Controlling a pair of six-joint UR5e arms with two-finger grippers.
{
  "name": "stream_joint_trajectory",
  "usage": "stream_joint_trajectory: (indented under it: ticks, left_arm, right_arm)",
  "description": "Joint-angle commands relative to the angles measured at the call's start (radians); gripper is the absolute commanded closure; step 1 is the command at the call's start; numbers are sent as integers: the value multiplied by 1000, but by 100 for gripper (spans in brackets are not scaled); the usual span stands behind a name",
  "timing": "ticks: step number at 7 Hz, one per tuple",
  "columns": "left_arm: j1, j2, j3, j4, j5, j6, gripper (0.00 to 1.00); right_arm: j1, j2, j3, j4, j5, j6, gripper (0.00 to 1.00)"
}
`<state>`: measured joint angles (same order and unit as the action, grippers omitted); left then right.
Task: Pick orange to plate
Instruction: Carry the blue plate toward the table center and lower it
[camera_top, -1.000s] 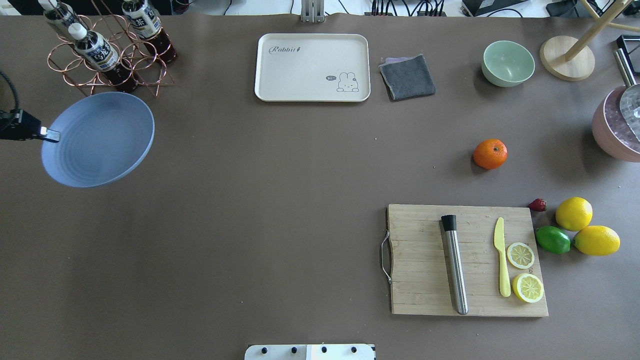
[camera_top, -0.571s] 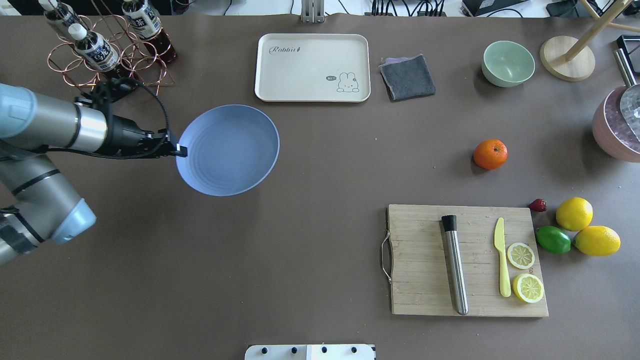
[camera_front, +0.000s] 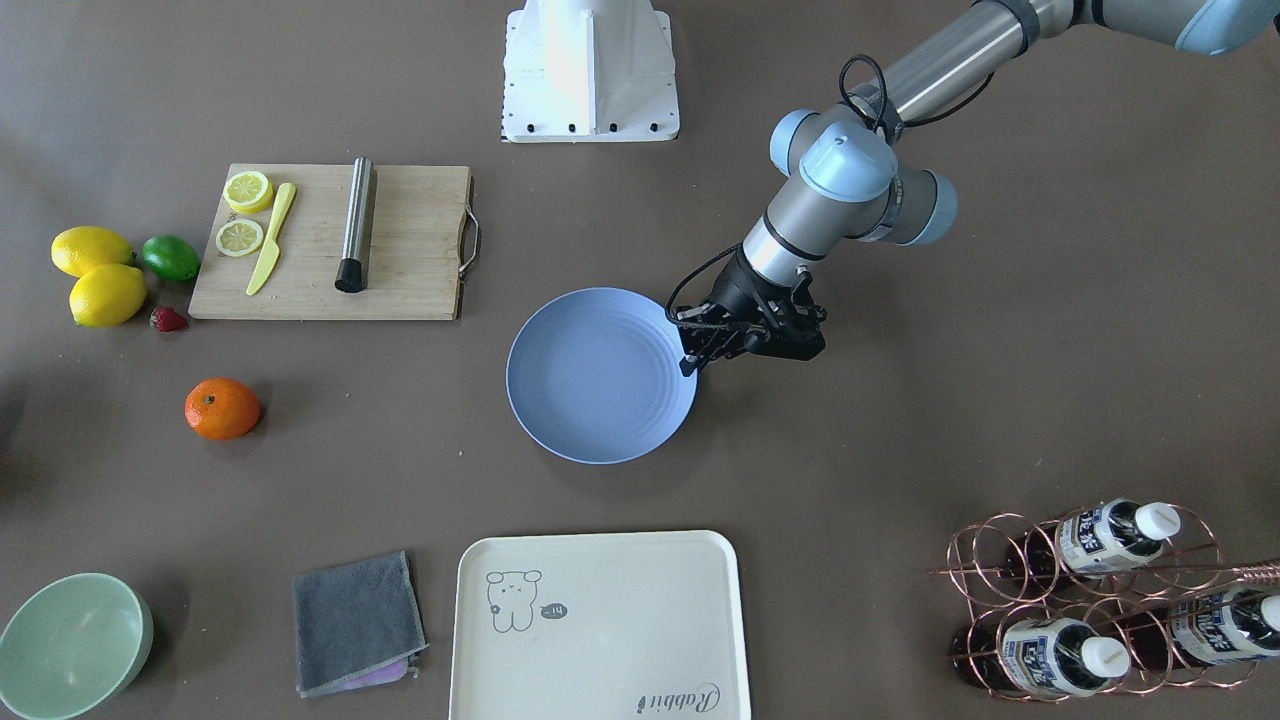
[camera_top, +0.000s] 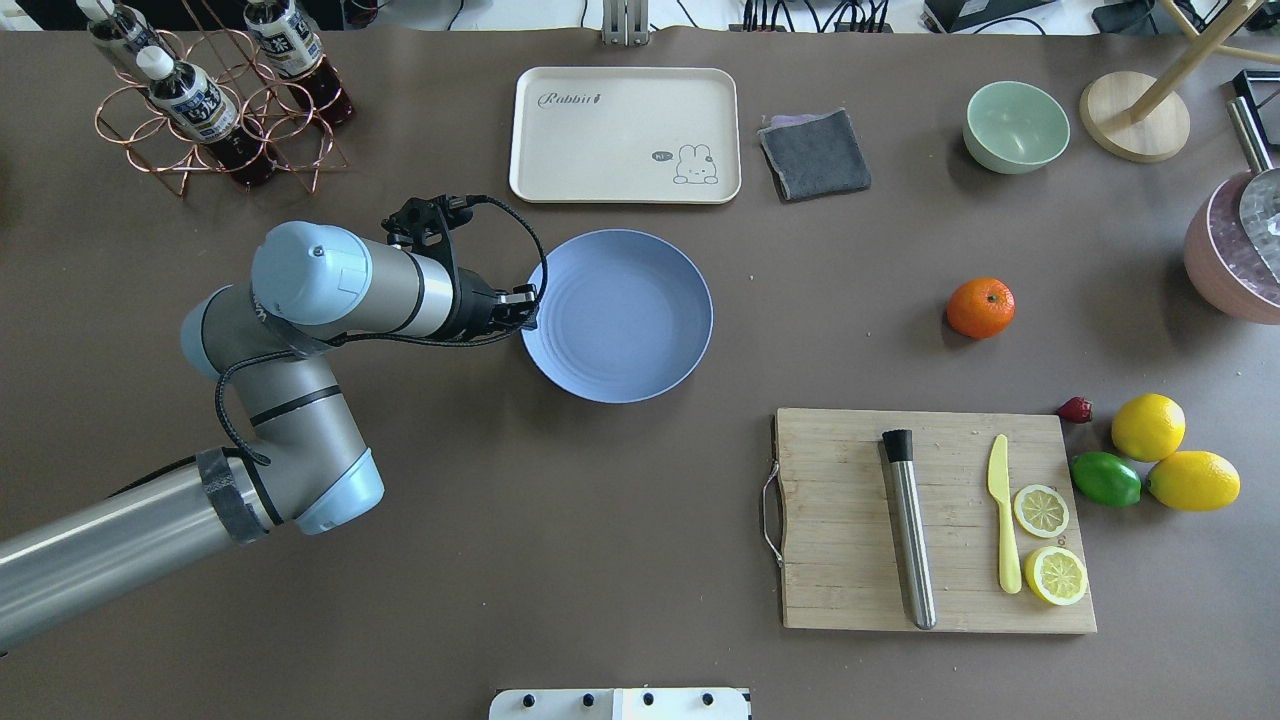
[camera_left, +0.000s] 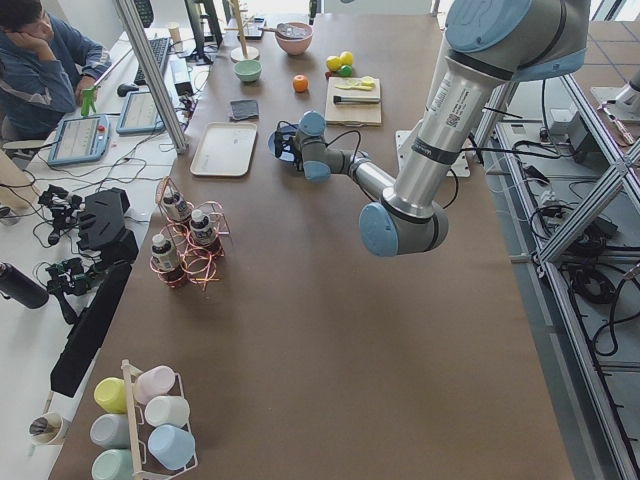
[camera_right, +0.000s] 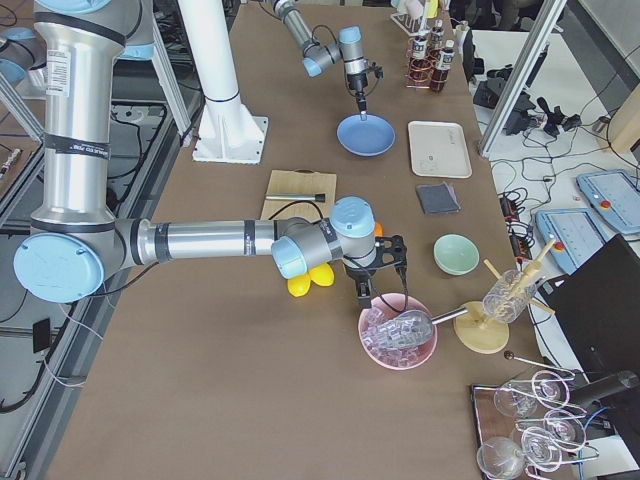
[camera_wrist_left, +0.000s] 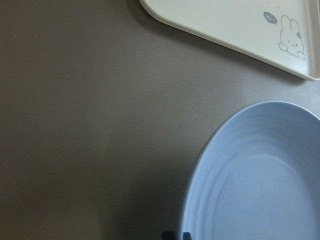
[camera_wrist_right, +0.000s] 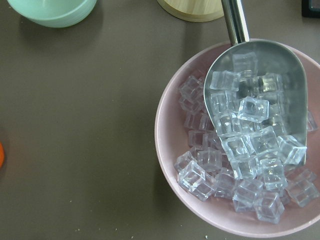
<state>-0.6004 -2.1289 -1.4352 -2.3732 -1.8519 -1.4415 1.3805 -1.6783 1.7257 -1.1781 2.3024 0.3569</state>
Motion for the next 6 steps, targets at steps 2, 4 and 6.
stream_joint_trajectory:
  ticks: [2, 4, 6]
  left_arm:
    - [16, -6, 10, 0, 10, 6, 15]
    - [4, 12, -39, 5, -4, 18, 2]
    - [-175, 140, -120, 12, -224, 135, 2]
  right_arm:
    - [-1, 0, 0, 0, 0, 0, 0]
    - [-9, 9, 6, -2, -1, 2, 0]
    - [-58, 57, 15, -5, -3, 121, 0]
